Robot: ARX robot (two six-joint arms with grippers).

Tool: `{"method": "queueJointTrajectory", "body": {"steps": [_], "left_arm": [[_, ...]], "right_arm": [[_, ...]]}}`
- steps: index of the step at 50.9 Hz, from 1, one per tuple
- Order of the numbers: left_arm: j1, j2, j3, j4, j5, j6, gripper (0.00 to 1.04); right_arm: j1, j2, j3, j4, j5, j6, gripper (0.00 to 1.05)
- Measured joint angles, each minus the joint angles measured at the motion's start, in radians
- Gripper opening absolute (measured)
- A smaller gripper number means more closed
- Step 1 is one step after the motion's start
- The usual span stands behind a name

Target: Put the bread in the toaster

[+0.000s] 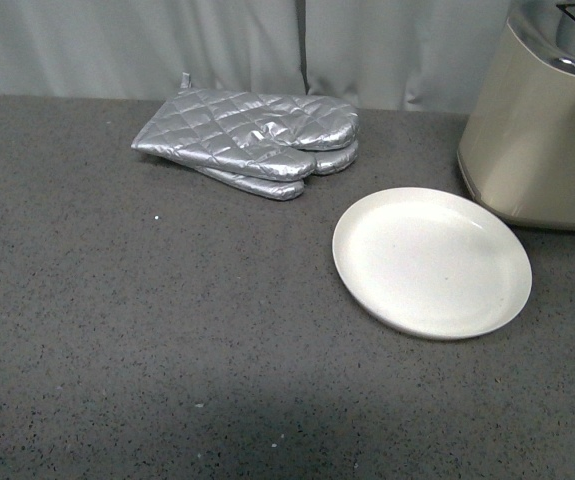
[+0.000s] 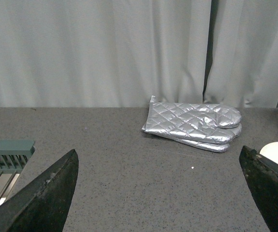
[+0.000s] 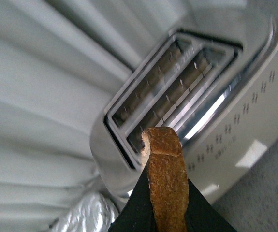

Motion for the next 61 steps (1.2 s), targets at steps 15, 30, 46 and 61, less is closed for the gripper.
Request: {"method": "queueJointTrajectory", "body": {"steps": [15, 30, 46, 61], "left_arm": [[0.0, 0.0, 0.0, 0.0, 0.0, 0.0, 0.98], [0.0, 0.0, 0.0, 0.0, 0.0, 0.0, 0.98], [0.0, 0.0, 0.0, 0.0, 0.0, 0.0, 0.98], [0.0, 0.0, 0.0, 0.0, 0.0, 0.0, 0.98]], "right_arm": [[-0.069, 0.142, 0.367, -0.296, 0.328, 0.006, 0.03], [-0.056, 0.301, 0.515, -0.462, 0.407, 0.112, 0.03], [-0.057, 0.355, 0.583, -0.56, 0.467, 0.21, 0.03], [-0.057, 0.42, 0.669, -0.667, 0.497, 0.287, 0.03]]}}
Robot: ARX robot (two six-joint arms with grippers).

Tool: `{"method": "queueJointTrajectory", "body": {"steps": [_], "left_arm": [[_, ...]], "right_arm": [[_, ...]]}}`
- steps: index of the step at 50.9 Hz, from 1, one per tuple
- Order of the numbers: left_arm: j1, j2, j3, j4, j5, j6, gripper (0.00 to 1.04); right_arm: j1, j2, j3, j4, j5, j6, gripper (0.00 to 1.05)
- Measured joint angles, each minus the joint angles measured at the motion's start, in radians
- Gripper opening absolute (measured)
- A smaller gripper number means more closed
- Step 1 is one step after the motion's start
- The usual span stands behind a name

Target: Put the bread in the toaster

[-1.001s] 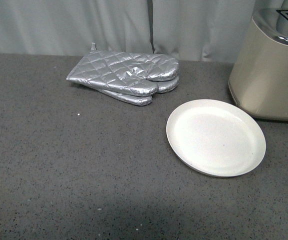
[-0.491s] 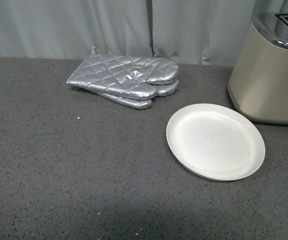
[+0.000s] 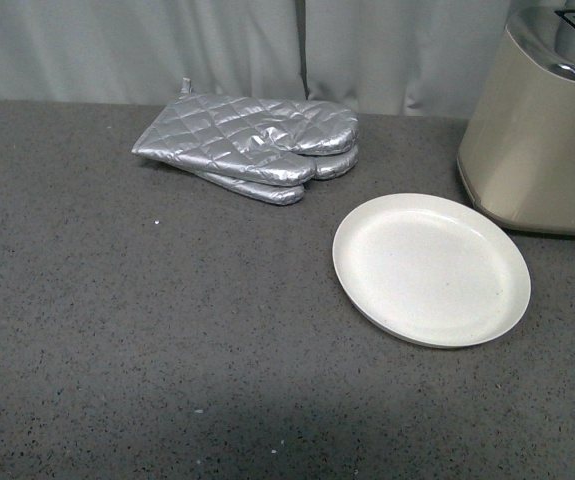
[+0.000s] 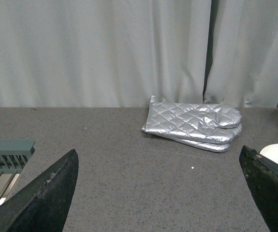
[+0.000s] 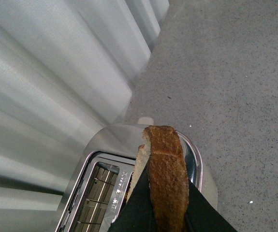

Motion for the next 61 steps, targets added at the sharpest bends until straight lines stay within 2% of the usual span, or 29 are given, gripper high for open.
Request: {"method": "queueJointTrajectory", "body": {"steps": [16, 34, 38, 43, 45, 50, 54, 56, 58, 59, 60, 61], "left_arm": [[0.0, 0.0, 0.0, 0.0, 0.0, 0.0, 0.98], [0.0, 0.0, 0.0, 0.0, 0.0, 0.0, 0.98], [0.0, 0.0, 0.0, 0.0, 0.0, 0.0, 0.98], [0.0, 0.0, 0.0, 0.0, 0.0, 0.0, 0.98], [0.0, 0.0, 0.0, 0.0, 0.0, 0.0, 0.98], [0.0, 0.0, 0.0, 0.0, 0.0, 0.0, 0.98], [0.0, 0.0, 0.0, 0.0, 0.0, 0.0, 0.98], [0.0, 0.0, 0.0, 0.0, 0.001, 0.0, 0.98], [0.0, 0.0, 0.0, 0.0, 0.0, 0.0, 0.98], [0.0, 0.0, 0.0, 0.0, -0.003, 0.0, 0.98], [0.0, 0.0, 0.0, 0.0, -0.002, 0.0, 0.98], [0.0, 0.0, 0.0, 0.0, 0.0, 0.0, 0.98]], "right_arm": [[0.013, 0.052, 0.08, -0.038, 0.029, 0.019, 0.03], [0.032, 0.052, 0.08, -0.029, 0.034, -0.006, 0.65], [0.032, 0.052, 0.08, -0.033, 0.027, -0.006, 0.76], [0.032, 0.025, 0.04, -0.025, -0.006, -0.022, 0.95], [0.033, 0.002, 0.007, -0.002, -0.018, -0.033, 0.97], [0.046, -0.151, -0.182, 0.124, -0.072, -0.126, 0.95], [0.073, -0.378, -0.413, 0.202, -0.137, -0.206, 0.95], [0.067, -0.516, -0.585, 0.379, -0.316, -0.34, 0.89], [0.071, -0.663, -0.774, 0.618, -0.534, -0.524, 0.8], [0.073, -0.711, -0.829, 0.674, -0.581, -0.562, 0.78], [0.08, -0.821, -0.935, 0.732, -0.653, -0.695, 0.72], [0.089, -0.906, -0.996, 0.72, -0.688, -0.766, 0.69]]}}
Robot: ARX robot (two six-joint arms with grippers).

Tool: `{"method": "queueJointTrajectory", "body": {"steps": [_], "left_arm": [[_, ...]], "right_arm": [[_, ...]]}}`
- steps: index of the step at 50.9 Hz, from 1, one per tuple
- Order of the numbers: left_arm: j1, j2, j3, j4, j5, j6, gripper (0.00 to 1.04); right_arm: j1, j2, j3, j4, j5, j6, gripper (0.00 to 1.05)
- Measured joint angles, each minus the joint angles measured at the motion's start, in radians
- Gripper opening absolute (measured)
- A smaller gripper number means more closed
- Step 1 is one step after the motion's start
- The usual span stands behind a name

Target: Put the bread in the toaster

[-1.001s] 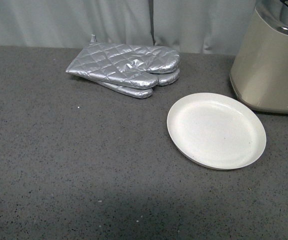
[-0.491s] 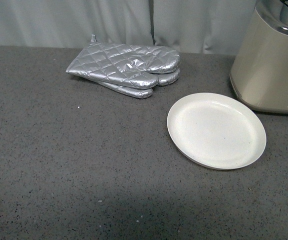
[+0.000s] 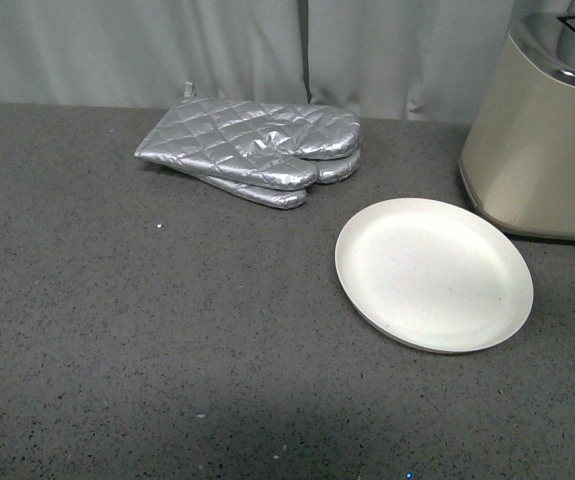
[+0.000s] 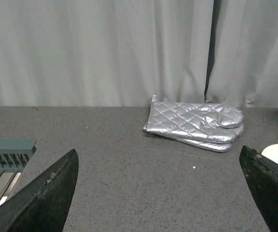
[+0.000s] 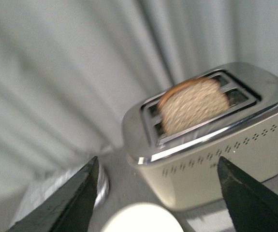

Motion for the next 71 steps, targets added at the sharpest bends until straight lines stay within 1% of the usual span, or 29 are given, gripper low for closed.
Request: {"method": "queueJointTrajectory", "body": {"steps": [1, 3, 5, 6, 8, 9, 10, 12, 15, 16, 24, 26, 32, 36, 38, 45, 46, 47, 49, 51, 52, 55, 59, 63, 71], "left_arm": [[0.0, 0.0, 0.0, 0.0, -0.001, 0.0, 0.98], [0.0, 0.0, 0.0, 0.0, -0.001, 0.0, 0.98], [0.0, 0.0, 0.0, 0.0, -0.002, 0.0, 0.98], [-0.001, 0.0, 0.0, 0.0, -0.002, 0.0, 0.98], [-0.001, -0.001, 0.0, 0.0, 0.0, 0.0, 0.98], [-0.001, -0.001, 0.0, 0.0, 0.002, 0.0, 0.98], [-0.001, -0.001, 0.0, 0.0, 0.0, 0.0, 0.98], [-0.001, -0.001, 0.0, 0.0, 0.001, 0.0, 0.98], [-0.001, -0.002, 0.0, 0.0, 0.001, 0.0, 0.98], [-0.001, -0.001, 0.0, 0.0, 0.001, 0.0, 0.98], [-0.001, -0.001, 0.0, 0.0, -0.001, 0.0, 0.98], [-0.001, -0.001, 0.0, 0.0, 0.0, 0.0, 0.98], [-0.001, -0.001, 0.0, 0.0, 0.0, 0.0, 0.98], [-0.001, -0.001, 0.0, 0.0, 0.0, 0.0, 0.98], [-0.001, -0.001, 0.0, 0.0, -0.001, 0.0, 0.98], [-0.001, -0.001, 0.0, 0.0, 0.0, 0.0, 0.98], [-0.001, -0.001, 0.0, 0.0, 0.0, 0.001, 0.97], [-0.001, -0.001, 0.0, 0.0, 0.0, 0.001, 0.92], [-0.001, -0.001, 0.0, 0.0, 0.0, 0.001, 0.83], [-0.001, -0.001, 0.0, 0.0, -0.001, 0.001, 0.75], [-0.001, -0.001, 0.0, 0.0, -0.001, 0.0, 0.75], [-0.001, -0.001, 0.0, 0.0, 0.0, 0.001, 0.81], [-0.001, -0.001, 0.0, 0.0, 0.0, 0.001, 0.83], [-0.001, -0.001, 0.0, 0.0, 0.0, 0.001, 0.89], [-0.001, -0.001, 0.0, 0.0, 0.0, 0.0, 0.9]], "right_arm": [[0.015, -0.143, -0.085, -0.068, -0.022, -0.095, 0.63], [0.021, -0.36, -0.199, -0.211, -0.051, -0.197, 0.55], [-0.027, -0.564, -0.291, -0.321, -0.13, -0.277, 0.47], [-0.074, -0.668, -0.33, -0.367, -0.167, -0.304, 0.42], [-0.127, -0.78, -0.343, -0.396, -0.19, -0.343, 0.33], [-0.137, -0.807, -0.342, -0.391, -0.19, -0.352, 0.29], [-0.144, -0.844, -0.341, -0.386, -0.192, -0.363, 0.23], [-0.146, -0.861, -0.341, -0.386, -0.201, -0.376, 0.16], [-0.147, -0.862, -0.343, -0.388, -0.204, -0.387, 0.02], [-0.147, -0.862, -0.343, -0.388, -0.204, -0.392, 0.01], [-0.149, -0.863, -0.343, -0.388, -0.206, -0.399, 0.01], [-0.149, -0.863, -0.343, -0.388, -0.205, -0.402, 0.06], [-0.149, -0.863, -0.343, -0.388, -0.205, -0.402, 0.33], [-0.149, -0.863, -0.343, -0.388, -0.206, -0.402, 0.43], [-0.149, -0.863, -0.343, -0.388, -0.206, -0.402, 0.5], [-0.149, -0.863, -0.343, -0.388, -0.205, -0.402, 0.82], [-0.149, -0.863, -0.343, -0.388, -0.205, -0.402, 0.86], [-0.149, -0.863, -0.343, -0.388, -0.205, -0.402, 0.91], [-0.149, -0.863, -0.343, -0.388, -0.206, -0.401, 0.97], [-0.149, -0.863, -0.343, -0.388, -0.206, -0.402, 0.95], [-0.149, -0.863, -0.343, -0.388, -0.206, -0.402, 0.94], [-0.149, -0.863, -0.343, -0.388, -0.206, -0.402, 0.95], [-0.149, -0.863, -0.343, -0.388, -0.205, -0.402, 0.95], [-0.149, -0.863, -0.343, -0.388, -0.205, -0.402, 0.95], [-0.149, -0.863, -0.343, -0.388, -0.206, -0.402, 0.95]]}}
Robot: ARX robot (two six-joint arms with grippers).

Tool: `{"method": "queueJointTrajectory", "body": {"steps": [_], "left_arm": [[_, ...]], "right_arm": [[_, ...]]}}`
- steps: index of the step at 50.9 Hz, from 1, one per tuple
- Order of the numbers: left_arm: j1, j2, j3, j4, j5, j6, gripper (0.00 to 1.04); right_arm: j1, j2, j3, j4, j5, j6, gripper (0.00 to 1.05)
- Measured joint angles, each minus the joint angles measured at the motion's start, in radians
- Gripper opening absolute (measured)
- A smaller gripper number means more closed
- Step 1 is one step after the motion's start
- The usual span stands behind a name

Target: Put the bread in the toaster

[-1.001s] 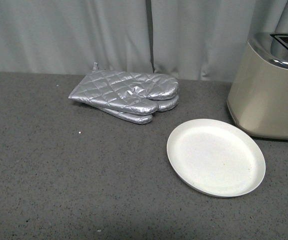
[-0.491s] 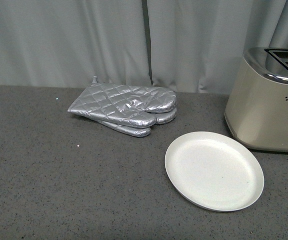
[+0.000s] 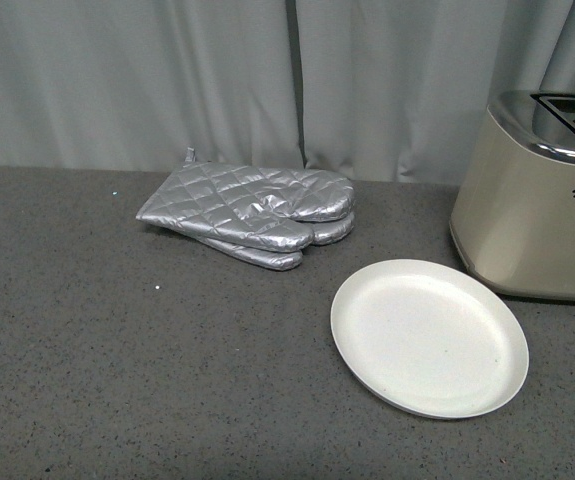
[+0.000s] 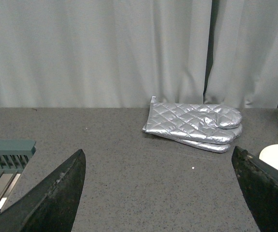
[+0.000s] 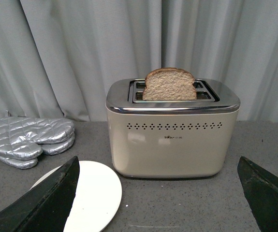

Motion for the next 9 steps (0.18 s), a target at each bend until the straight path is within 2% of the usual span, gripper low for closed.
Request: {"method": "queueJointTrajectory", "body": {"steps": [9], "left_arm": [[0.0, 0.0, 0.0, 0.0, 0.0, 0.0, 0.9]], "right_arm": [[0.0, 0.0, 0.0, 0.0, 0.0, 0.0, 0.95]]}}
